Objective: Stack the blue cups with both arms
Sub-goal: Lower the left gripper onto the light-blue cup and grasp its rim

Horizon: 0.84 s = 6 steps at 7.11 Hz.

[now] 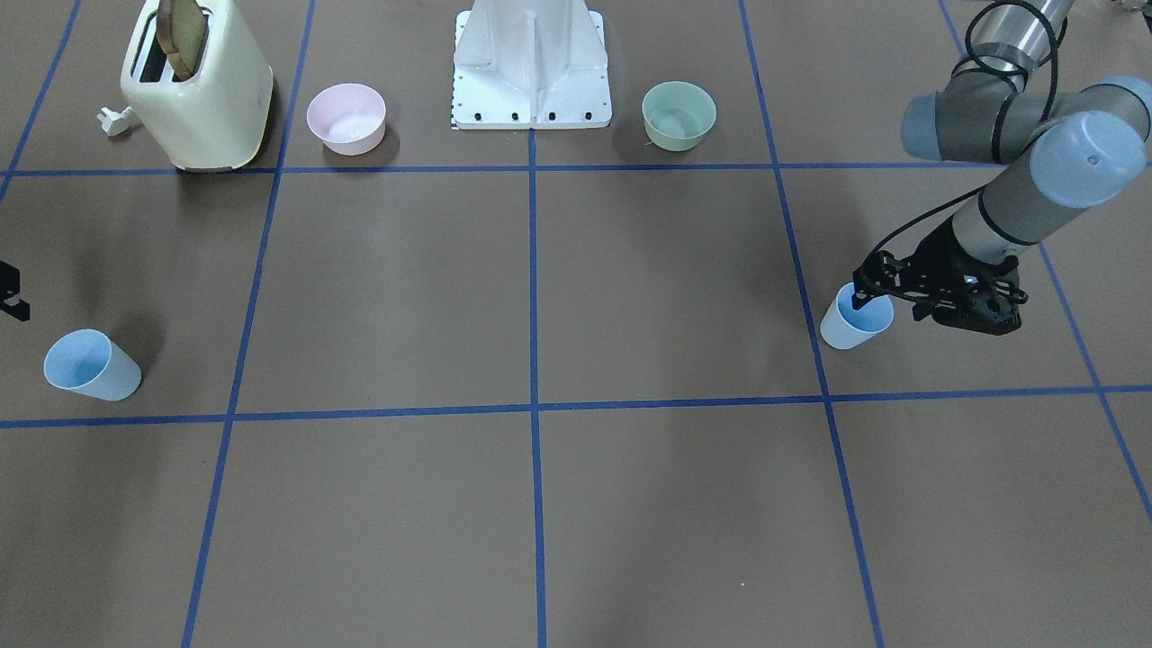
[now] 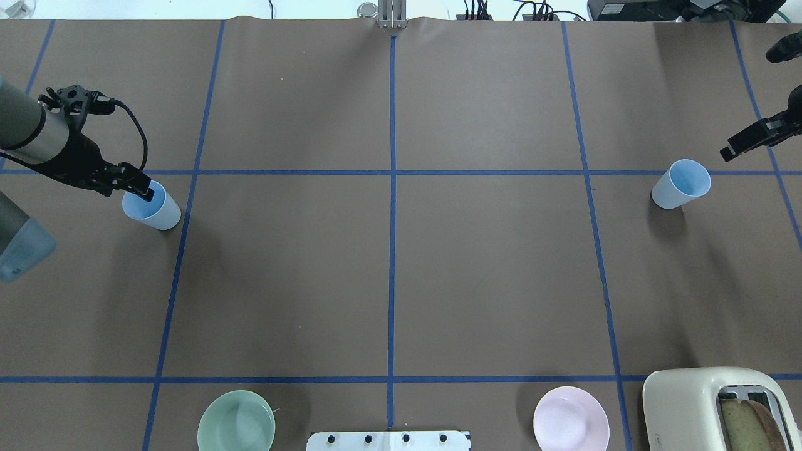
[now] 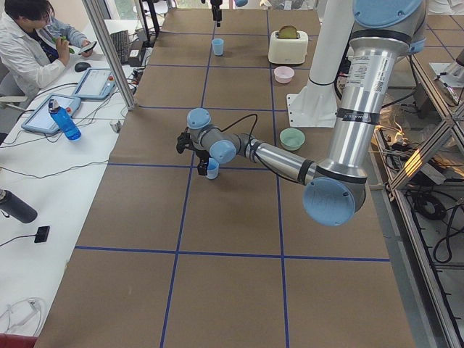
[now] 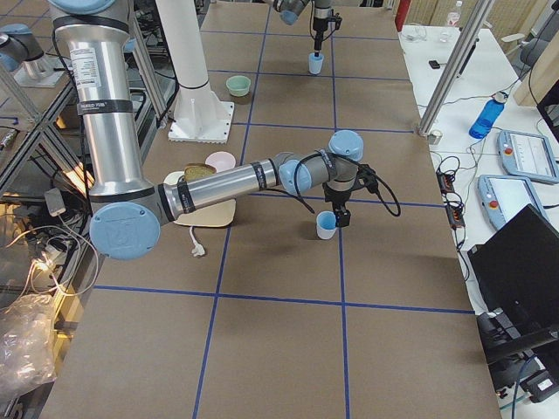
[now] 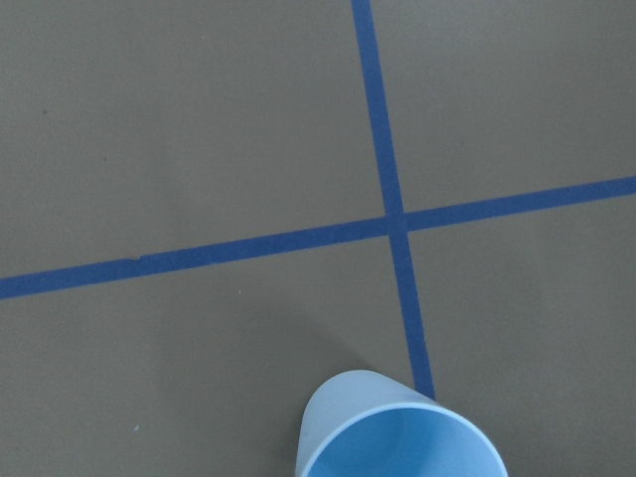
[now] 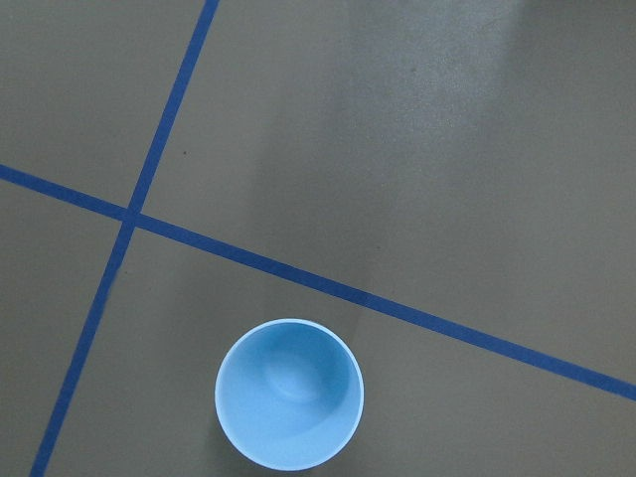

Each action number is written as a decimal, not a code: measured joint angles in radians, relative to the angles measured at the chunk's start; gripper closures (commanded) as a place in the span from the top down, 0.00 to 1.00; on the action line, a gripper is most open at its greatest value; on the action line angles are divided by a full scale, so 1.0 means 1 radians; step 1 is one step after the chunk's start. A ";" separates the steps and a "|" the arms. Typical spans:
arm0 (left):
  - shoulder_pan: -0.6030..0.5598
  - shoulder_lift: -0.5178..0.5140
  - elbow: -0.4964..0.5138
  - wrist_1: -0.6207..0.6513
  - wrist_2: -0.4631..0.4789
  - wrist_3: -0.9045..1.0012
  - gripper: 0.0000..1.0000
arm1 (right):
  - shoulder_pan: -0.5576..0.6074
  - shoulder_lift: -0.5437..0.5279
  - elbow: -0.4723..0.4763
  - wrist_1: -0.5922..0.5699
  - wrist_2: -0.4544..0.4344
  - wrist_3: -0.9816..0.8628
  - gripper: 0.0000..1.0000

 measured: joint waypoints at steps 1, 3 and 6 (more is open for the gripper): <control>0.000 0.003 0.003 -0.002 -0.001 0.003 0.70 | 0.000 -0.001 0.000 0.000 0.000 0.000 0.98; 0.003 0.003 0.015 -0.004 -0.001 0.003 0.50 | -0.001 -0.002 0.000 0.001 0.000 -0.001 0.98; 0.011 -0.006 0.035 -0.004 -0.006 -0.001 0.00 | -0.002 -0.002 -0.003 0.002 0.000 -0.004 0.98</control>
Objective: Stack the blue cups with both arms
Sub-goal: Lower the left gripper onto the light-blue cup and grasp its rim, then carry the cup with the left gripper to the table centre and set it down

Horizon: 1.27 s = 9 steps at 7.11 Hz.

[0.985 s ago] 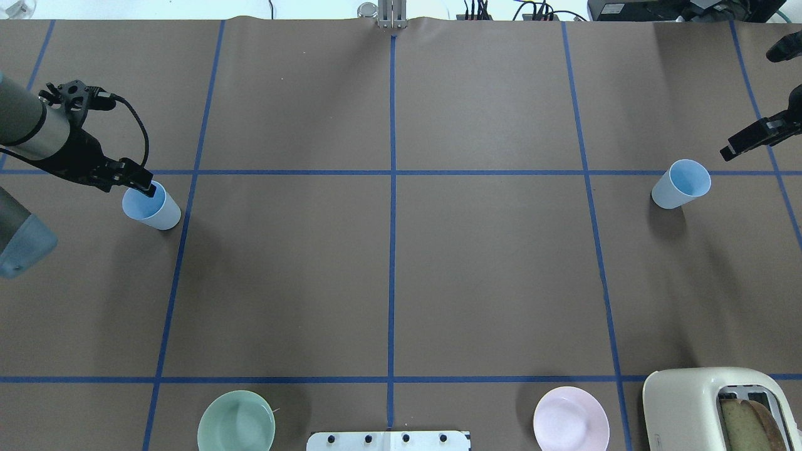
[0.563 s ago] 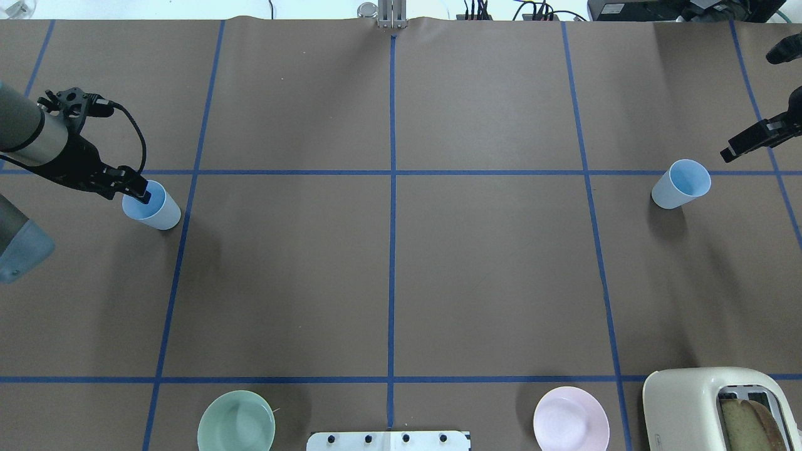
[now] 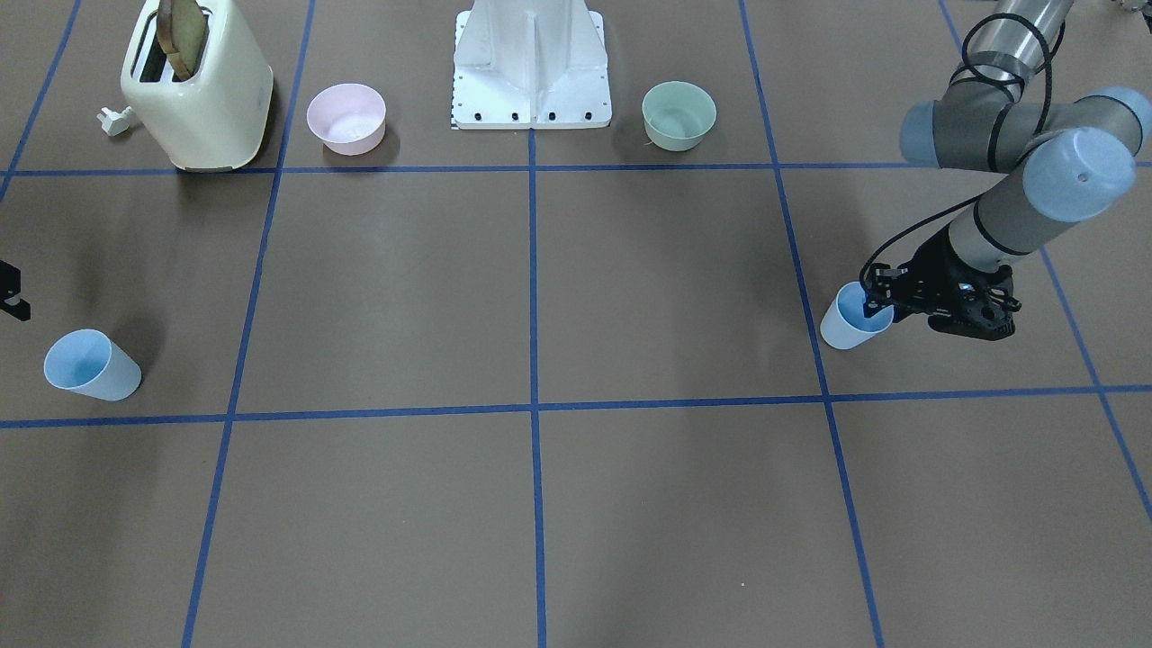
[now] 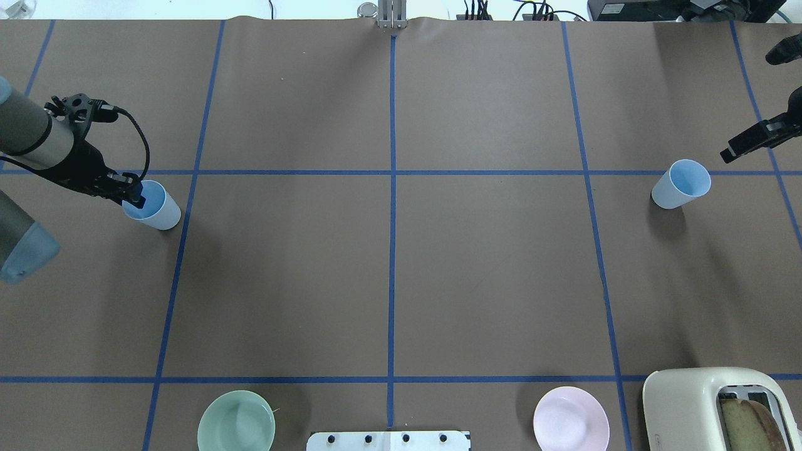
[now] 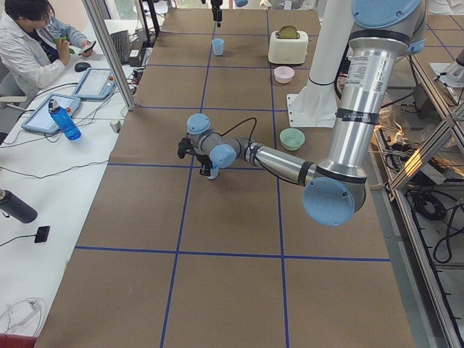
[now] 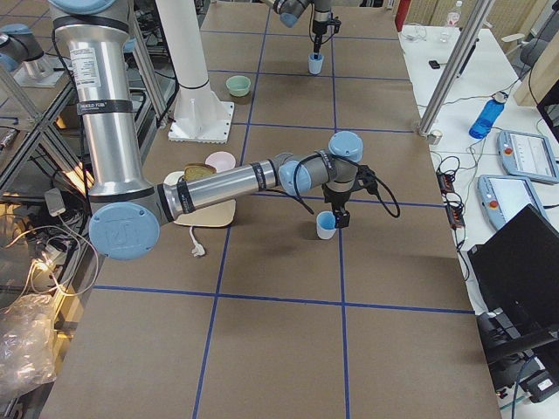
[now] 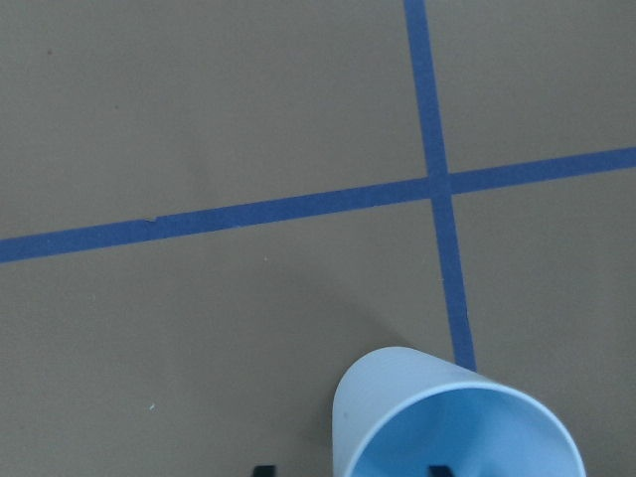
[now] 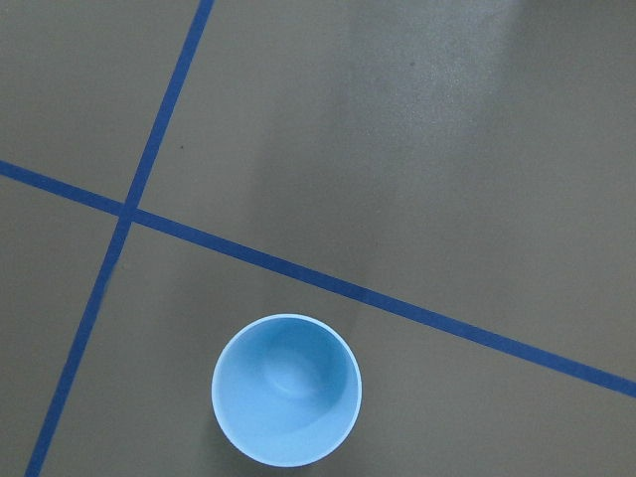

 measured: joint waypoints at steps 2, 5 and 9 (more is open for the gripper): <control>0.001 -0.003 -0.008 0.001 -0.007 0.000 0.00 | -0.002 0.001 -0.004 0.000 0.000 -0.002 0.98; 0.000 -0.038 -0.050 0.018 -0.065 -0.069 0.00 | -0.003 0.007 -0.022 0.000 0.001 -0.011 0.94; 0.110 -0.286 -0.056 0.165 0.006 -0.365 0.00 | -0.003 0.012 -0.084 0.001 0.002 -0.092 0.90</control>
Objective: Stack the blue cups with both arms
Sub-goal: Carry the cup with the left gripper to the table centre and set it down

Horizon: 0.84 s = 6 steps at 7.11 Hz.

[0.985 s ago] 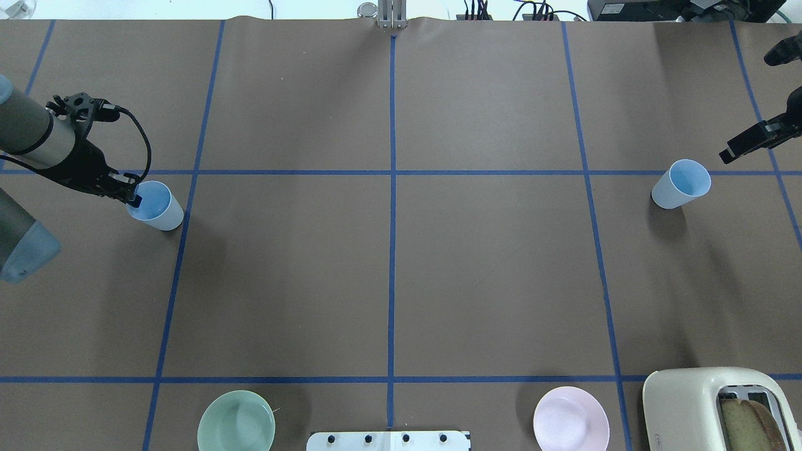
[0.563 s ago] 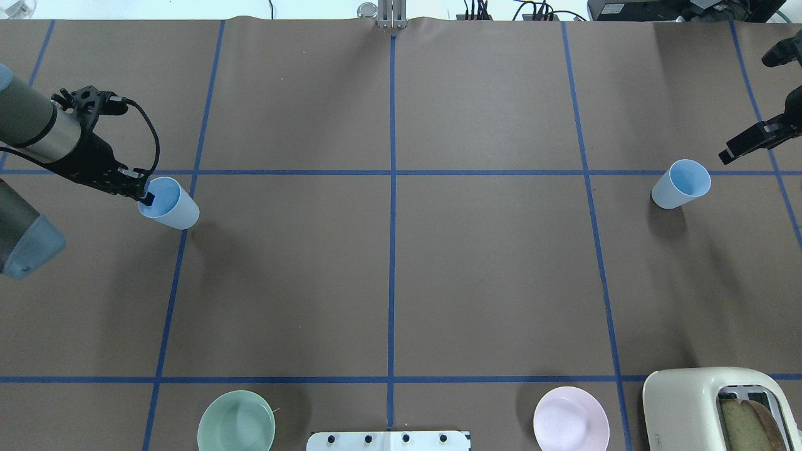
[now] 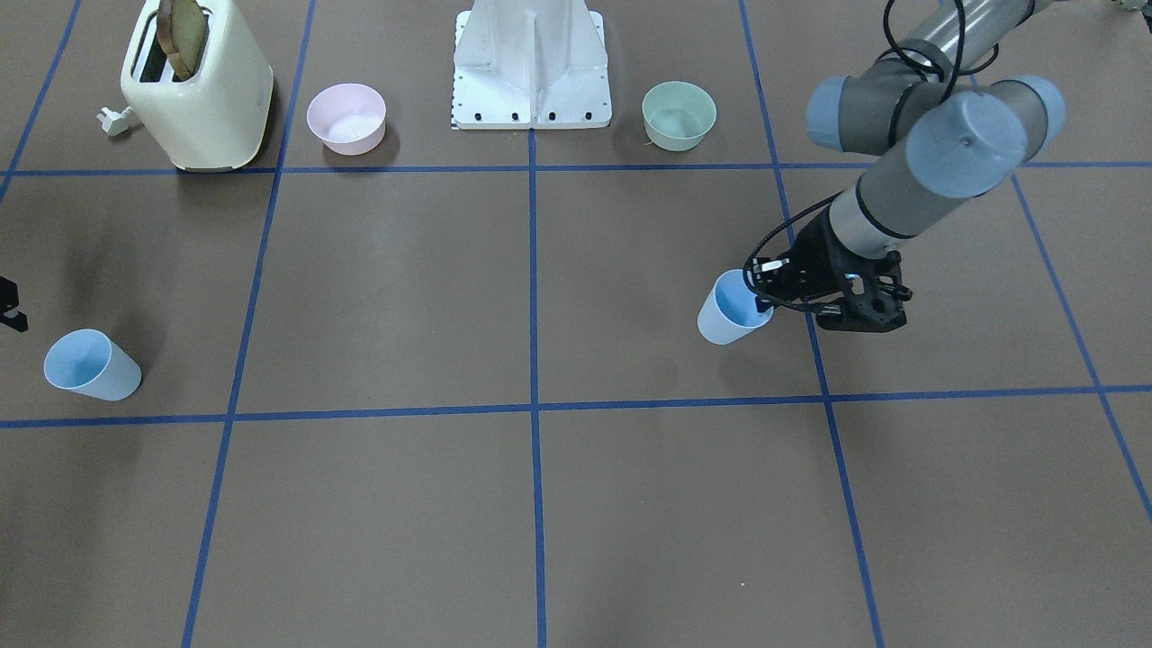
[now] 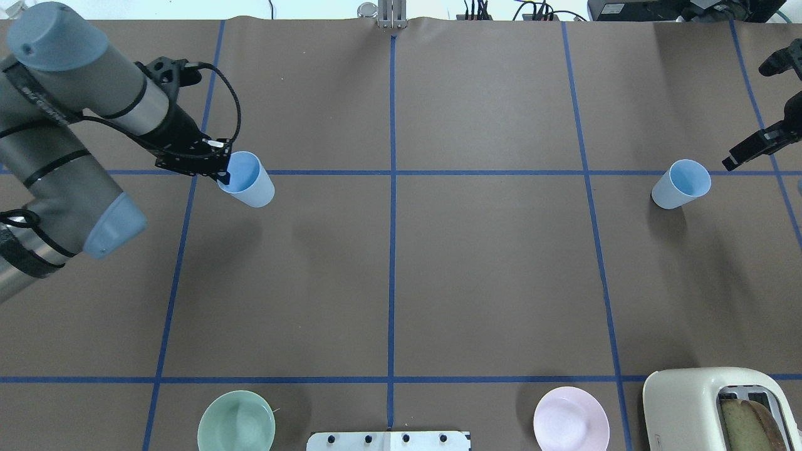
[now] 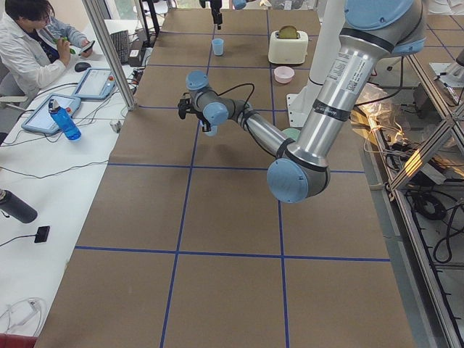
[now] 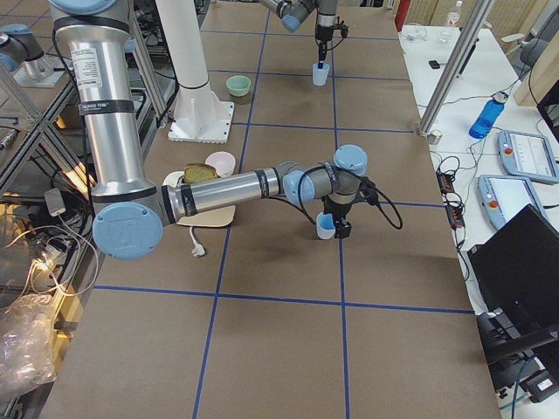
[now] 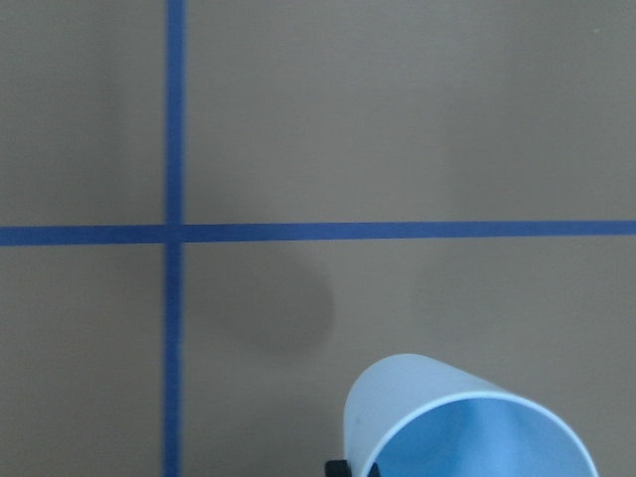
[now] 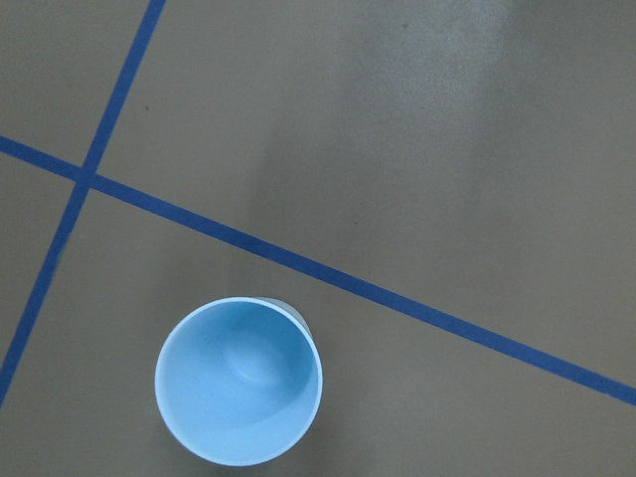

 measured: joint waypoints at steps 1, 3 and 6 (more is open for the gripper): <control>0.041 -0.051 0.010 0.025 0.027 -0.040 0.00 | 0.000 0.002 -0.009 0.000 0.000 -0.004 0.90; 0.088 -0.154 0.069 0.044 0.053 -0.086 0.00 | -0.008 0.010 -0.015 0.000 -0.001 0.005 0.90; 0.149 -0.292 0.173 0.045 0.116 -0.106 0.00 | -0.017 0.039 -0.037 -0.002 0.000 0.021 0.90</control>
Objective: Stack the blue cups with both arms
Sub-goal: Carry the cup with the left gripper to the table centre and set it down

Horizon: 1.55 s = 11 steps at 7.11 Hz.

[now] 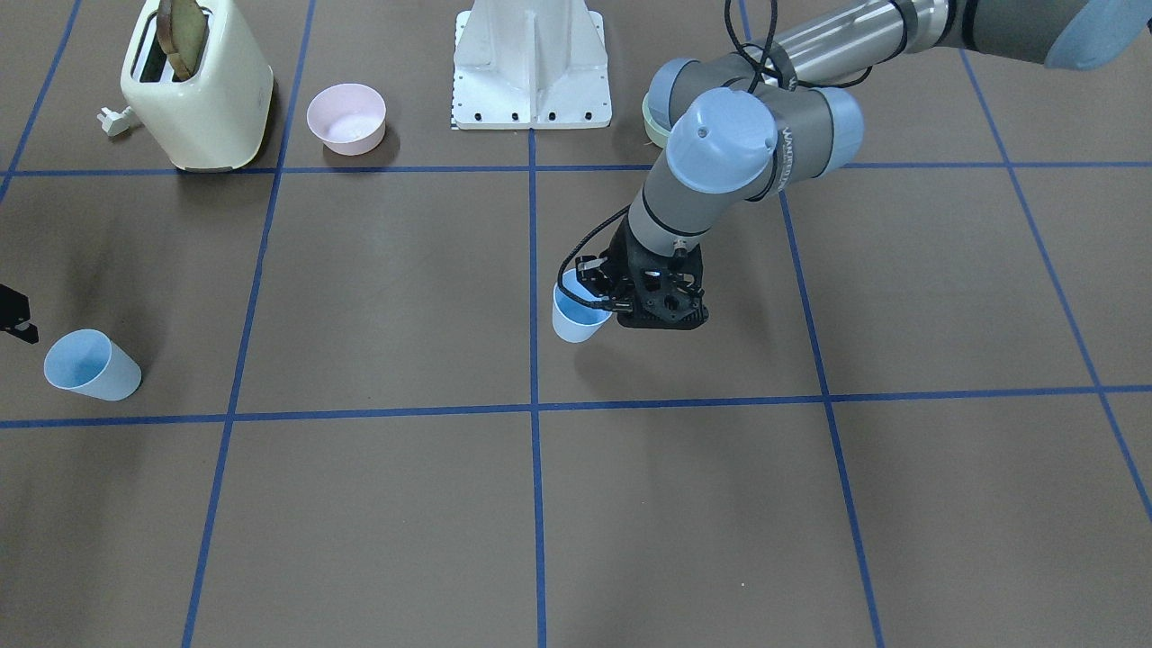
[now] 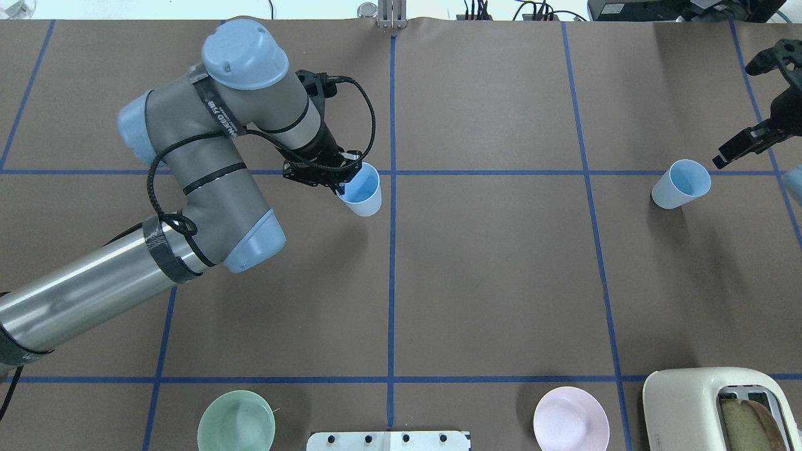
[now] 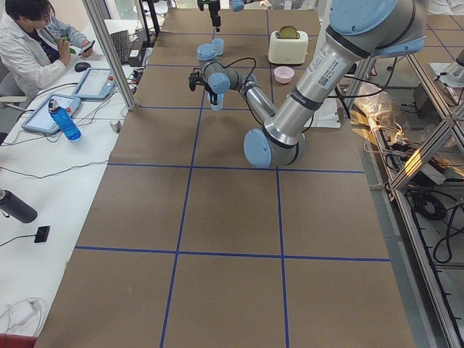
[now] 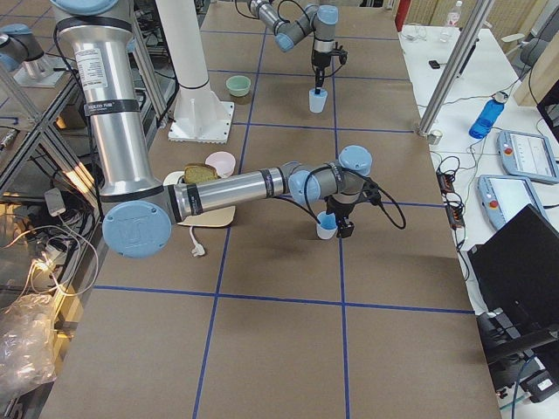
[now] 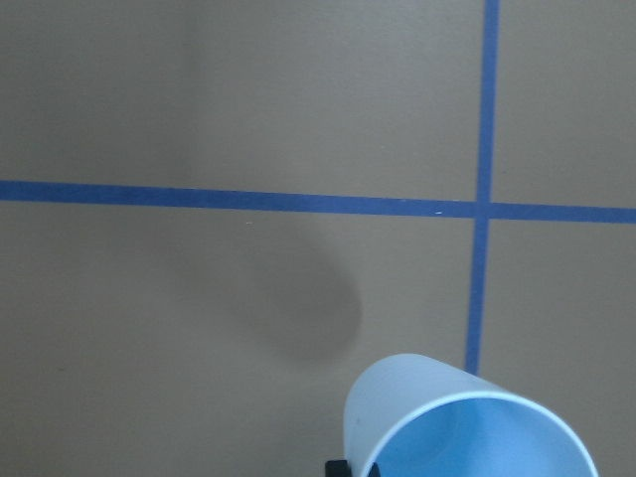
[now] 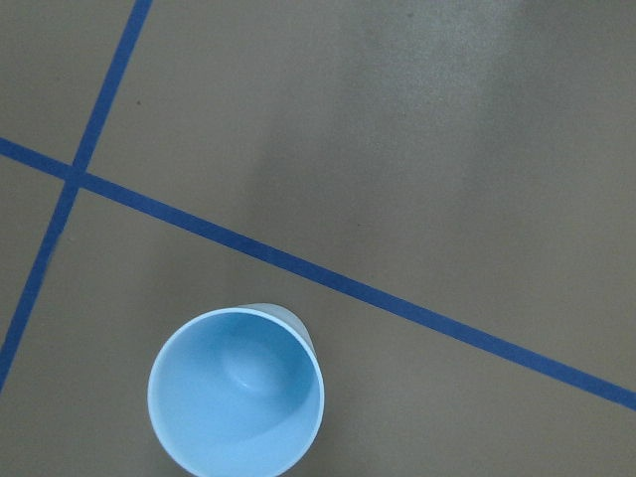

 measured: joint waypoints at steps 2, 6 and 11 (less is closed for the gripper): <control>0.018 -0.035 0.042 -0.006 0.007 0.031 0.00 | -0.008 0.014 -0.012 0.000 -0.001 0.014 0.90; 0.059 -0.063 0.103 -0.014 0.042 0.084 0.00 | -0.015 0.018 -0.015 0.001 -0.002 0.017 0.90; 0.078 -0.063 0.107 -0.018 0.058 0.077 0.06 | -0.018 0.019 -0.016 0.001 -0.003 0.016 0.90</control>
